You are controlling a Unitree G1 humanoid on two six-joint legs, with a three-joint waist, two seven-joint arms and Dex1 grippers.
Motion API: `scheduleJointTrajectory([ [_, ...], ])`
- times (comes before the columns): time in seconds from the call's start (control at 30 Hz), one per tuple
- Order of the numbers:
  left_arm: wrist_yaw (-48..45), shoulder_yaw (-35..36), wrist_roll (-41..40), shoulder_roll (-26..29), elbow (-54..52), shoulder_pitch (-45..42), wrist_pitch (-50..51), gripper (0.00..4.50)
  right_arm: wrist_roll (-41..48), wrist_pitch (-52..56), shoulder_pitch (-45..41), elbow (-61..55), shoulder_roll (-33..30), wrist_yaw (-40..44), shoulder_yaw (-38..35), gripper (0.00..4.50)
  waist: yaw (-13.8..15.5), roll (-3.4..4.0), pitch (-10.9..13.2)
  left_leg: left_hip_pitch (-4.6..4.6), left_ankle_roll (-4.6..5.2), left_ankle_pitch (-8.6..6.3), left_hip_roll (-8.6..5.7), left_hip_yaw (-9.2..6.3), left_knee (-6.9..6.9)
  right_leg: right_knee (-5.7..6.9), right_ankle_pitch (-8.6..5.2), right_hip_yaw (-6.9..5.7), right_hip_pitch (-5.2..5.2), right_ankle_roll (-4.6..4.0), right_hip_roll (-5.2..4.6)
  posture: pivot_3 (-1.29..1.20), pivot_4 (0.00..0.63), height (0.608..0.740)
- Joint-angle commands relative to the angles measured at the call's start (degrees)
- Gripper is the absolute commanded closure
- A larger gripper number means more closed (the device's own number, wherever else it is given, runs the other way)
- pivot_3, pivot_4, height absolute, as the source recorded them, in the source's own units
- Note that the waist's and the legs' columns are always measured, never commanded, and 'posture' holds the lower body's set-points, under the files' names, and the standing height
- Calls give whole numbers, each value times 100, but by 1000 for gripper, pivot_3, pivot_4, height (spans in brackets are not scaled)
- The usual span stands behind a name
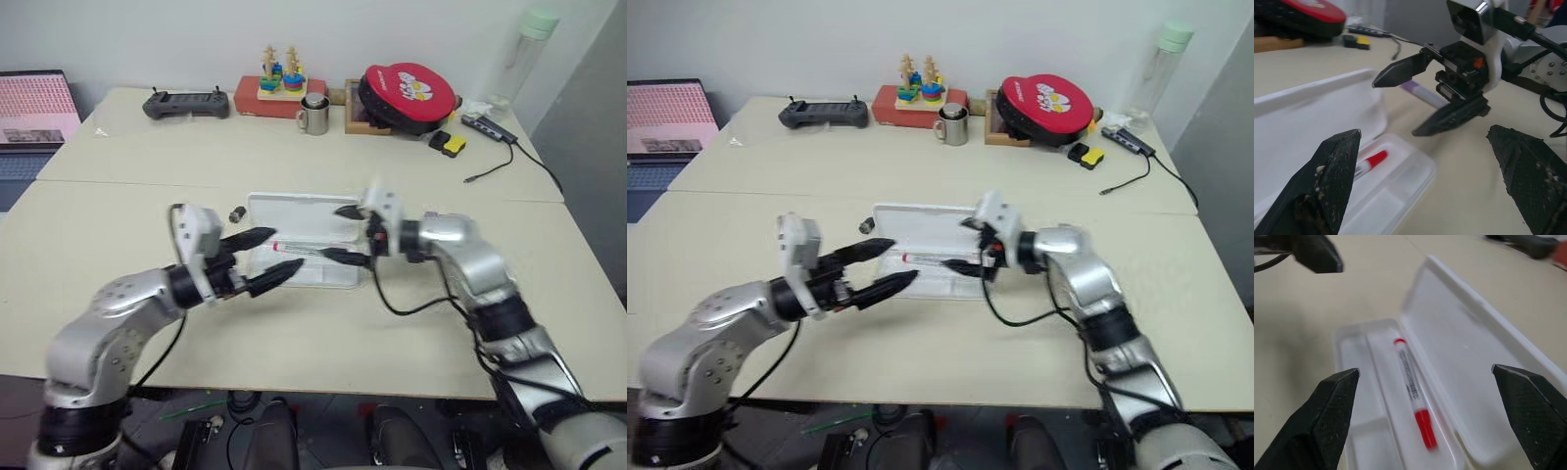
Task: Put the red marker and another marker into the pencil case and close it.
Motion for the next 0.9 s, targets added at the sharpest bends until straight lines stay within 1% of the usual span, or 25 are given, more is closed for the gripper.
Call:
scheduleJointTrajectory([
  [0.03,-99,-313,134,-100,73,-316,-118,0,-451,985,449,-918,306,-1860,-830,67,-61,1,0,4,0,0,2,-1,0,5,0,2,-3,0,3,0,150,740],
  [0.13,-253,-527,280,-152,284,-489,-234,0,-826,1461,529,-1028,641,-2883,-996,67,-153,3,-1,13,1,1,3,-1,0,11,0,6,-3,3,5,0,150,740],
  [0.2,-348,-609,355,-236,508,-695,-348,0,-868,1744,599,-1036,900,-3269,-1072,67,-166,3,-1,14,3,3,2,0,0,10,-3,8,-2,24,5,0,150,740],
  [0.3,-485,-721,446,-398,842,-1087,-499,0,-941,2021,667,-862,1218,-3790,-1204,67,-158,3,-1,13,5,4,1,0,1,7,-6,9,0,31,5,0,150,740],
  [0.4,-600,-773,511,-470,1004,-1242,-573,0,-945,2141,685,-767,1298,-3943,-1206,67,-145,3,-1,7,5,4,-1,0,2,1,-5,8,1,29,4,0,150,740],
  [0.47,-680,-822,561,-509,1108,-1317,-643,0,-1010,2071,781,-527,1288,-4115,-1247,67,-146,3,-1,2,5,4,-5,2,1,-1,6,9,0,10,0,0,150,740],
  [0.53,-740,-869,621,-533,1178,-1362,-708,0,-1058,2005,844,-342,1251,-4259,-1284,67,-143,3,-1,-1,5,3,-5,1,-1,-3,6,8,-2,9,0,0,150,740],
  [0.6,-758,-853,618,-565,1213,-1384,-705,0,-1037,1924,889,-219,1213,-4408,-1454,67,-138,4,0,-2,5,3,-5,0,-3,-3,5,6,-2,8,0,0,150,740],
  [0.67,-764,-851,625,-596,1222,-1398,-711,0,-989,1819,923,-146,1169,-4481,-1588,67,-134,3,-1,-2,6,3,-4,0,-2,-1,5,4,-1,8,0,0,150,740],
  [0.77,-773,-874,639,-629,1218,-1412,-700,0,-899,1802,925,-83,1141,-4420,-1584,67,-118,3,-1,-1,6,4,-4,-1,2,-2,5,5,2,11,0,0,150,740],
  [0.83,-768,-882,653,-644,1209,-1420,-697,0,-803,1815,909,-44,1224,-4455,-1692,425,-118,3,-1,-1,7,5,-4,-1,6,-2,4,5,3,20,0,0,150,740],
  [0.87,-767,-878,656,-653,1205,-1426,-694,0,-794,1813,910,-34,1229,-4457,-1690,521,-118,3,-1,0,8,6,-4,-1,6,-2,-1,5,3,32,0,0,150,740],
  [0.9,-765,-875,660,-660,1201,-1432,-687,0,-791,1809,910,-35,1227,-4460,-1675,783,-119,3,-1,0,9,6,-4,-1,6,-2,-3,5,3,36,0,0,150,740],
])
